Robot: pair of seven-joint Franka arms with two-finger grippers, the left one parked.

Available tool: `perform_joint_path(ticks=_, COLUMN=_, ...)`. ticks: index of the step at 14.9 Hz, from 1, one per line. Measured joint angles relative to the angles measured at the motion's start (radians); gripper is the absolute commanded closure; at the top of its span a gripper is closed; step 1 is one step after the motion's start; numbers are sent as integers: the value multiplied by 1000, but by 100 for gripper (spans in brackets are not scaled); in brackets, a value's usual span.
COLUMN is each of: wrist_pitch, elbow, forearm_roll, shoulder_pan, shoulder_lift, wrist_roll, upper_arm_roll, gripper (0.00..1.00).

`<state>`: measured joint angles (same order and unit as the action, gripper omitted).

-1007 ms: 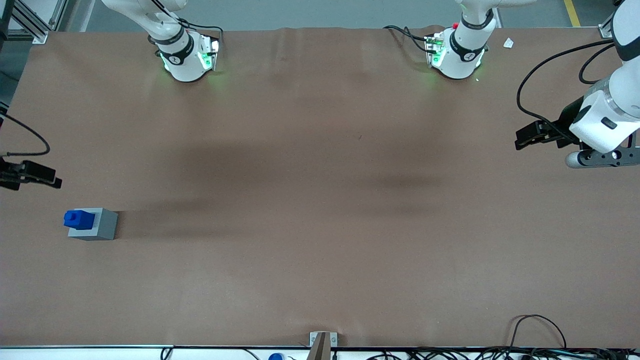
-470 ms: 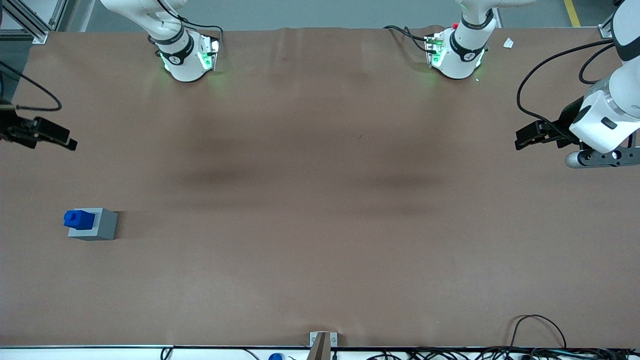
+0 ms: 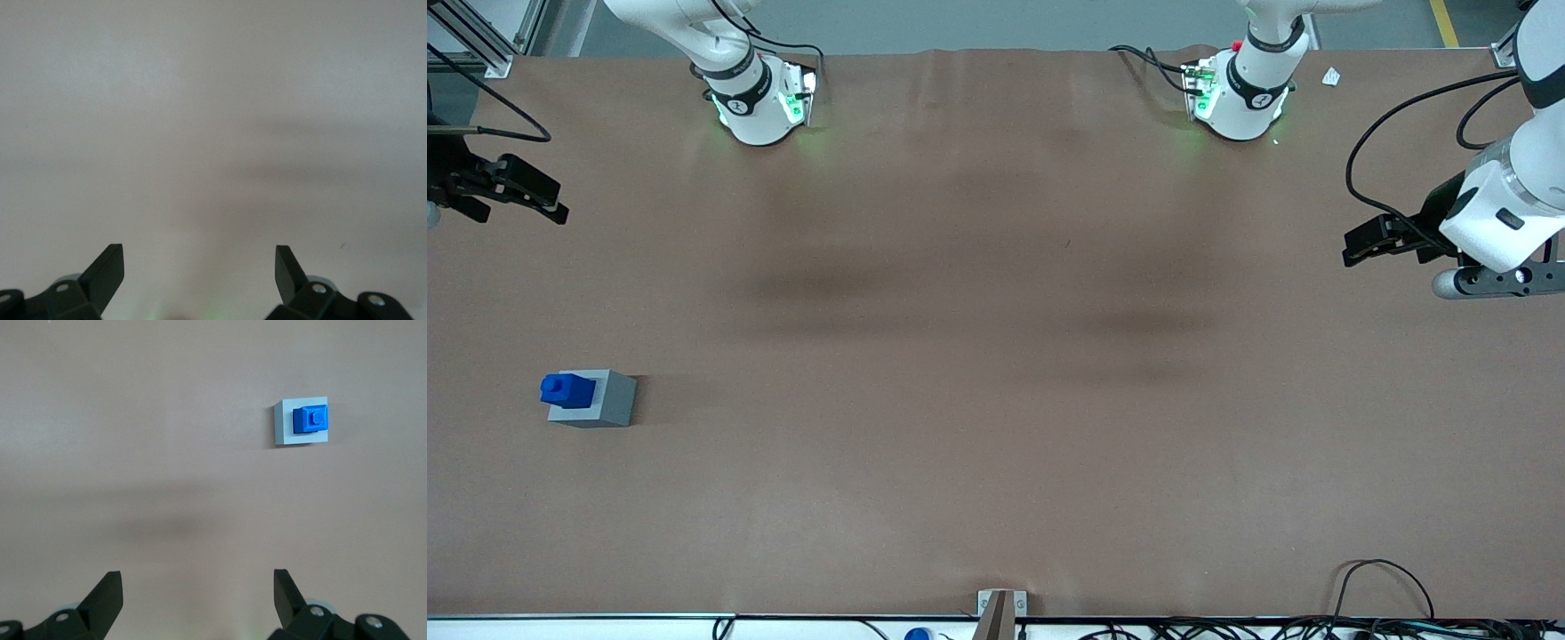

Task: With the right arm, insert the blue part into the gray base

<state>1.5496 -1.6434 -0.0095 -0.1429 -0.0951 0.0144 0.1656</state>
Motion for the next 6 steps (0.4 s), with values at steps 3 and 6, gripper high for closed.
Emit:
perform_joint_path(ticks=3, wrist_pitch=5, elbow=5, forearm_roll=0, shoulder_pan=-11, shoulder_lift=0, wrist_roll=0, upper_arm_roll=0, gripper=0)
perform_joint_path(ticks=6, wrist_pitch=5, elbow=9, forearm_roll=39, shoulder_pan=-15, shoulder_lift=-1, wrist_roll=1, upper_arm_roll=0, gripper=0)
